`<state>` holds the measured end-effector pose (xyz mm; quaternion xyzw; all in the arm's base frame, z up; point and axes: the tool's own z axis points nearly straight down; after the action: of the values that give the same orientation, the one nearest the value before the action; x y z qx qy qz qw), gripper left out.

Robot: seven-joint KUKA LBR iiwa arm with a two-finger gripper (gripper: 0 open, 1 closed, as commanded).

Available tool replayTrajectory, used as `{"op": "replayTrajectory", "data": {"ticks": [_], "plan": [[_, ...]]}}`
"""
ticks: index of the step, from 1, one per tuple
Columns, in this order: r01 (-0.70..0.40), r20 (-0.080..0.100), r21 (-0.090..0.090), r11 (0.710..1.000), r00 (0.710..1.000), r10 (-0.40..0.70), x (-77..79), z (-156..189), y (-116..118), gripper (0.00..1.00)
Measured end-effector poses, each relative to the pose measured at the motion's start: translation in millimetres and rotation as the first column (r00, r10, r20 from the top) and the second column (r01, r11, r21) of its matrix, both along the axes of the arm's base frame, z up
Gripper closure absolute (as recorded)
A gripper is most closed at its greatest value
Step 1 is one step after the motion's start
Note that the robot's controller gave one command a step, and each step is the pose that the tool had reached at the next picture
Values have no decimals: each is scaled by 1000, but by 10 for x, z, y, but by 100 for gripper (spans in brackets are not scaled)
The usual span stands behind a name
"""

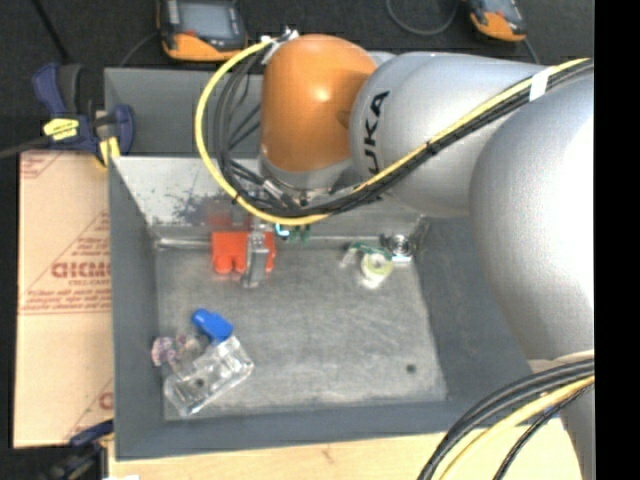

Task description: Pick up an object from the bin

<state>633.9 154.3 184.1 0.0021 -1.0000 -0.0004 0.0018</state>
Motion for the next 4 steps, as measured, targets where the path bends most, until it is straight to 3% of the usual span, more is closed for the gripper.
{"op": "replayTrajectory", "data": {"ticks": [1, 2, 3, 4], "plan": [[-161, 9, -3, 987, 987, 161, -802, -1041, 458, 0], [-158, 15, 2, 987, 987, 158, -1243, -1095, 809, 0], [-462, 6, 3, 887, 887, 462, -1048, -1107, 844, 0], [-460, -6, 0, 888, 888, 460, -1047, -1081, 822, 100]]}}
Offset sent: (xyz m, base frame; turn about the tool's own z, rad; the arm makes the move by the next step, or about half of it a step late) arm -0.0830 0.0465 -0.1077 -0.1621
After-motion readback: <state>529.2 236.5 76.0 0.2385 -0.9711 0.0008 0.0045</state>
